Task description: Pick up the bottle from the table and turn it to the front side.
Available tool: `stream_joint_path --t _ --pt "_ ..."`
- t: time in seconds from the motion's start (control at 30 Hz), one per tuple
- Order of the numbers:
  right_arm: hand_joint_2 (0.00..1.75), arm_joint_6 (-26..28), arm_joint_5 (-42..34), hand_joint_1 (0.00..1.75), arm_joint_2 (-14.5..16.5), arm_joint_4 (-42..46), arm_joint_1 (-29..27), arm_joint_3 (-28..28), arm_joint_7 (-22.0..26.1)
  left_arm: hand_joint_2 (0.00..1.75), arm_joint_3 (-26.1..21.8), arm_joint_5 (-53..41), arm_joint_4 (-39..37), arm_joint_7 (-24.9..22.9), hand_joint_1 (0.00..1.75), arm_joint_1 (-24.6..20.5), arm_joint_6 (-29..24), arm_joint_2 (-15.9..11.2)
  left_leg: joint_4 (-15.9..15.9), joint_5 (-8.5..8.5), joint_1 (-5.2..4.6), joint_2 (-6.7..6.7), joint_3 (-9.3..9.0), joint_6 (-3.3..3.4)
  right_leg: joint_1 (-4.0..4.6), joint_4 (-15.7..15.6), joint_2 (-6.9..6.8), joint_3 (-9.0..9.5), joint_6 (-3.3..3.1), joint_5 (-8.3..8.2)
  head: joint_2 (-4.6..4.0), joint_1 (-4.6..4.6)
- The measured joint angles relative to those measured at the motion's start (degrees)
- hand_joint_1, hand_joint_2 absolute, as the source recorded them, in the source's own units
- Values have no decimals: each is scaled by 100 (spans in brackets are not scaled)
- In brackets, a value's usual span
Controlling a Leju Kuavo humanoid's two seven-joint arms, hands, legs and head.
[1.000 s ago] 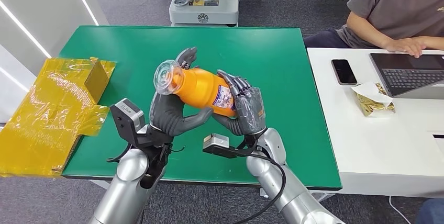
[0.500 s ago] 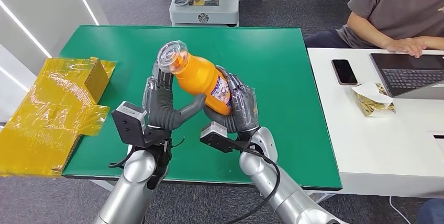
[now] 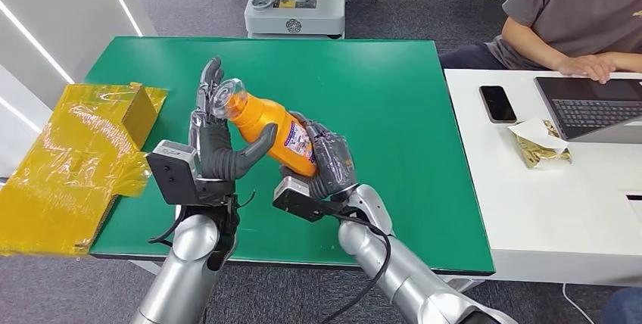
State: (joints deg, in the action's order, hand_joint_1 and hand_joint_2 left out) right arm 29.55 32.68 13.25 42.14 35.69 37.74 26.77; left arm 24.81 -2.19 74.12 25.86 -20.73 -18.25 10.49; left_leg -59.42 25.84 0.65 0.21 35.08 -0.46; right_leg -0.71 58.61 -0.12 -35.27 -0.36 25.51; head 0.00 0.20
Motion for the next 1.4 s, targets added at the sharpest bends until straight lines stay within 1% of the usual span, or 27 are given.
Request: stream_joint_path --t 0.17,0.33,0.47,0.53,0.8,0.9,1.07,1.1,1.2,1.23,1.4 --pt "175 46 119 175 19 -78 22 34 -87 175 -69 -78 0 -61 0 53 -3 2 0 0 0 0 0 0 0 -1 0 -1 0 1 0 0" --pt "175 372 201 175 20 -89 16 29 -72 175 -88 -160 -17 -217 0 47 96 8 0 0 0 1 -1 0 0 -1 1 -1 0 0 0 0" --pt "175 799 158 175 20 -10 -3 -6 126 175 -92 -209 -37 -285 0 31 175 34 -1 0 0 1 -1 0 0 -1 1 -1 0 0 0 0" --pt "175 925 143 175 22 89 -28 -64 282 175 -93 -214 -45 -306 0 29 212 56 -1 0 0 1 -1 0 0 -1 1 -1 0 0 0 1" --pt "175 962 444 175 135 505 -304 -677 903 175 -97 -209 -62 -306 0 -23 320 148 0 0 0 0 0 0 0 -1 0 -1 0 0 0 0" --pt "175 963 567 175 186 608 -388 -853 975 175 -96 -202 -70 -306 0 -44 336 184 0 0 0 0 0 0 0 -1 0 -1 0 0 0 1" --pt "175 961 586 175 256 646 -456 -954 901 175 -96 -189 -80 -306 0 -51 334 209 0 0 0 0 -1 0 0 0 1 -1 0 0 0 1" --pt "175 957 562 175 262 640 -458 -952 846 175 -97 -183 -83 -306 14 -52 331 209 0 0 0 0 -1 0 0 0 1 -1 0 0 0 1" --pt "175 927 487 175 269 581 -444 -885 628 175 -99 -165 -85 -306 145 -50 291 204 0 0 0 0 0 0 0 0 1 -1 0 0 0 0" --pt "175 915 478 175 269 547 -427 -844 565 175 -100 -163 -85 -306 175 -49 272 203 0 0 0 0 0 0 0 0 1 -1 0 0 0 0" --pt "175 903 465 175 269 384 -299 -675 420 175 -98 -157 -85 -306 175 -17 238 203 0 0 0 0 0 0 0 -1 0 -1 0 0 0 1"
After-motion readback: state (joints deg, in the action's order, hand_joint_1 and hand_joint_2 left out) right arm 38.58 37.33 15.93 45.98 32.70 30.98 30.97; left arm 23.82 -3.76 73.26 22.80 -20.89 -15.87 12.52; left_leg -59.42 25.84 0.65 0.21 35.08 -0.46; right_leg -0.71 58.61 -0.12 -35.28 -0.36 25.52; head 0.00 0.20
